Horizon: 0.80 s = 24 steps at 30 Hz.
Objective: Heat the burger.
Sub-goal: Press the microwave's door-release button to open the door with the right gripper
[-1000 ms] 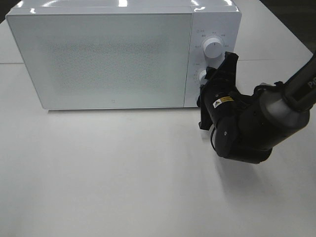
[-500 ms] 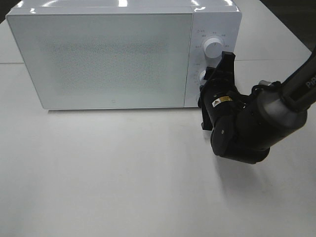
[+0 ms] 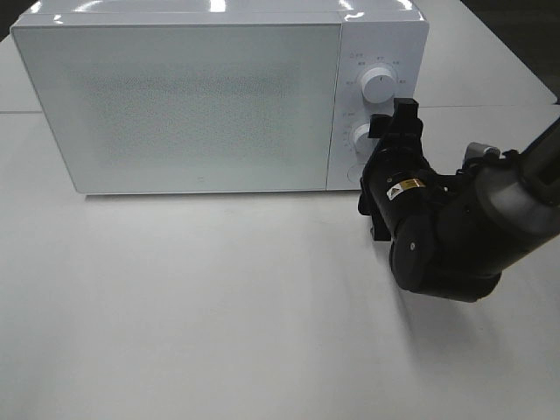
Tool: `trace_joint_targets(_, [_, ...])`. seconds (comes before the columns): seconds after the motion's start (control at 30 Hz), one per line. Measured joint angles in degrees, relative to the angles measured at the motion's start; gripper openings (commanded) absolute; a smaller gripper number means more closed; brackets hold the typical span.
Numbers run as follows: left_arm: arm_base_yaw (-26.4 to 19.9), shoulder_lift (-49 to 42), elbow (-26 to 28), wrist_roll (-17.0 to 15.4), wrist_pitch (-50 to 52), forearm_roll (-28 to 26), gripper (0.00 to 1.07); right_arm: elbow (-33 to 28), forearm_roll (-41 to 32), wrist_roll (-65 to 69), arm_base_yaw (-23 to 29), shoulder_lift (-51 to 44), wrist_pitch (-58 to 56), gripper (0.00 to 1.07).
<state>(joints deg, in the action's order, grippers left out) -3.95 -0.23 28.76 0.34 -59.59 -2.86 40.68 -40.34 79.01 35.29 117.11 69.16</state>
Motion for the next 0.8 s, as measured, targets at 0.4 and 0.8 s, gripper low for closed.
trace_joint_targets(0.4, [0.0, 0.0, 0.0, 0.0, 0.0, 0.0, 1.0, -8.71, 9.05, -18.39, 0.0, -9.85, -8.02, 0.75])
trace_joint_targets(0.8, [0.0, 0.0, 0.0, 0.0, 0.0, 0.0, 1.0, -7.62, 14.55, -58.67, -4.64, -21.49, -44.23, 0.75])
